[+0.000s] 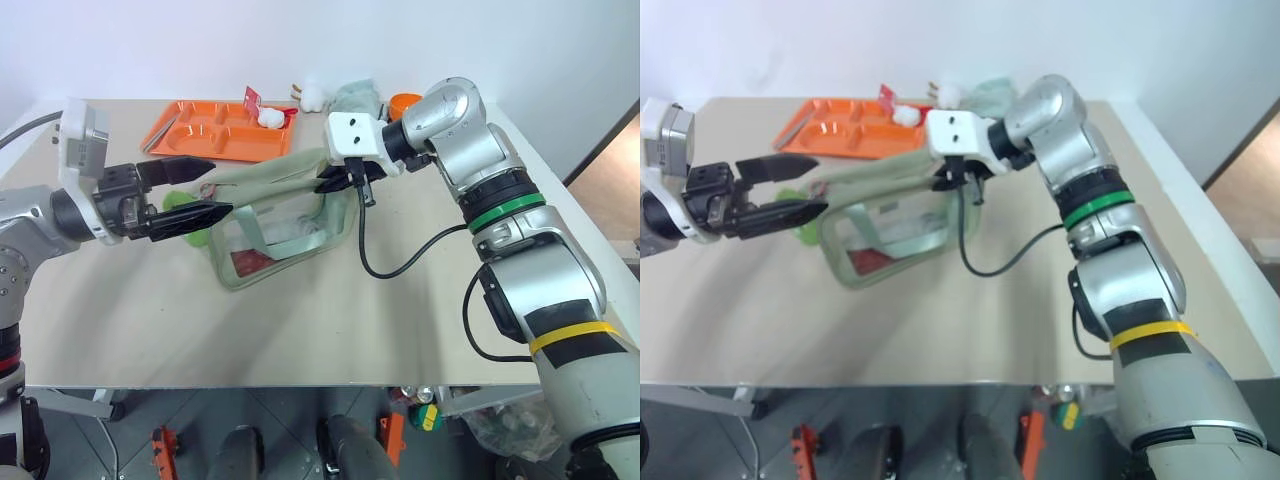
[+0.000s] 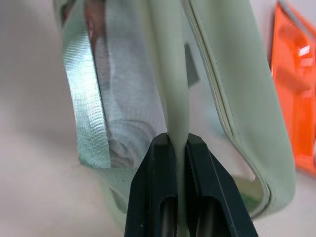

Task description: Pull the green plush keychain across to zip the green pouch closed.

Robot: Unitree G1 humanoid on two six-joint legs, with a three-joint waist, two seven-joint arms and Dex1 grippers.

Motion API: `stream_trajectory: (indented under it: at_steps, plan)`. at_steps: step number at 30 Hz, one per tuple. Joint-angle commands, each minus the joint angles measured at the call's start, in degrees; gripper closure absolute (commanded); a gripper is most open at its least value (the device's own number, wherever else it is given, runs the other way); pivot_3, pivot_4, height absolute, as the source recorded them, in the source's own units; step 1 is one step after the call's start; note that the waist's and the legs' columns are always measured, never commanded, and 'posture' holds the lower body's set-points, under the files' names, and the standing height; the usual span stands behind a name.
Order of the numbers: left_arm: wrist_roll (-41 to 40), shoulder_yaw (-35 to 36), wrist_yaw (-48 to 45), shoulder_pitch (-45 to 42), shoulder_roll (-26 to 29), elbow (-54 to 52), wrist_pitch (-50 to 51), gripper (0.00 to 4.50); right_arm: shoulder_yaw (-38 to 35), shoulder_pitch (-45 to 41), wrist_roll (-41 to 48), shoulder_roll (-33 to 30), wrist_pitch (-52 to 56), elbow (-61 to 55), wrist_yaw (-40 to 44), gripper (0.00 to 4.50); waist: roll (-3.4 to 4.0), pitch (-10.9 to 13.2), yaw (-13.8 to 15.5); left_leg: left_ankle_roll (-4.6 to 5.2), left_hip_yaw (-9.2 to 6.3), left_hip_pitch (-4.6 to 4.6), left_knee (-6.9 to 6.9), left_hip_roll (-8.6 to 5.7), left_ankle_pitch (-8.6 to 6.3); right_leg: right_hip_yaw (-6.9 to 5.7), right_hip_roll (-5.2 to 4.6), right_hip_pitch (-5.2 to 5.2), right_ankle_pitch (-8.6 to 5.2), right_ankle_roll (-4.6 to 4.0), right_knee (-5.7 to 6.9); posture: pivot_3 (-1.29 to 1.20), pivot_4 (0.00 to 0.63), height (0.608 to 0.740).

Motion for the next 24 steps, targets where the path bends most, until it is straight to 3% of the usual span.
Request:
stream_trajectory:
  at_steps: [1, 10, 16, 24]
  plan:
    - [-0.7, 3.6, 0.9, 0.7, 0.3, -0.8, -0.9, 0.0, -2.2, -0.8, -1.6, -4.0, 6.1, -3.8, -1.6, 4.48, 0.0, 0.0, 0.1, -0.01, -0.03, -0.01, 0.0, -0.02, 0.01, -0.03, -0.03, 0.0, -0.01, 0.0, 0.02, 0.0, 0.15, 0.74]
    - [-1.2, 4.3, 1.1, 2.4, 0.4, -0.7, -0.7, 0.0, -3.8, 5.9, -0.5, -11.6, 18.7, -20.9, -0.3, 4.48, 0.0, 0.0, 0.0, -0.01, -0.03, 0.0, 0.02, -0.02, 0.01, -0.02, 0.02, -0.03, -0.05, 0.01, 0.08, 0.0, 0.15, 0.74]
    - [-0.7, 2.8, 0.7, 0.8, -0.3, 1.0, -0.9, 0.0, -4.8, 10.4, 1.5, -13.3, 26.8, -34.6, -0.3, 4.48, 0.0, 0.0, -0.2, -0.01, 0.0, 0.05, 0.02, 0.02, 0.01, 0.01, 0.1, -0.04, -0.05, 0.0, 0.14, 0.0, 0.15, 0.74]
    - [-0.3, 1.9, -0.1, -0.5, -0.4, 2.6, -0.9, 0.0, -5.7, 9.5, 2.9, -14.2, 30.1, -37.4, -1.6, 4.48, 0.0, 0.0, -0.1, 0.0, 0.04, 0.12, 0.02, 0.04, 0.01, 0.05, 0.14, -0.03, -0.04, -0.03, 0.18, 0.0, 0.15, 0.74]
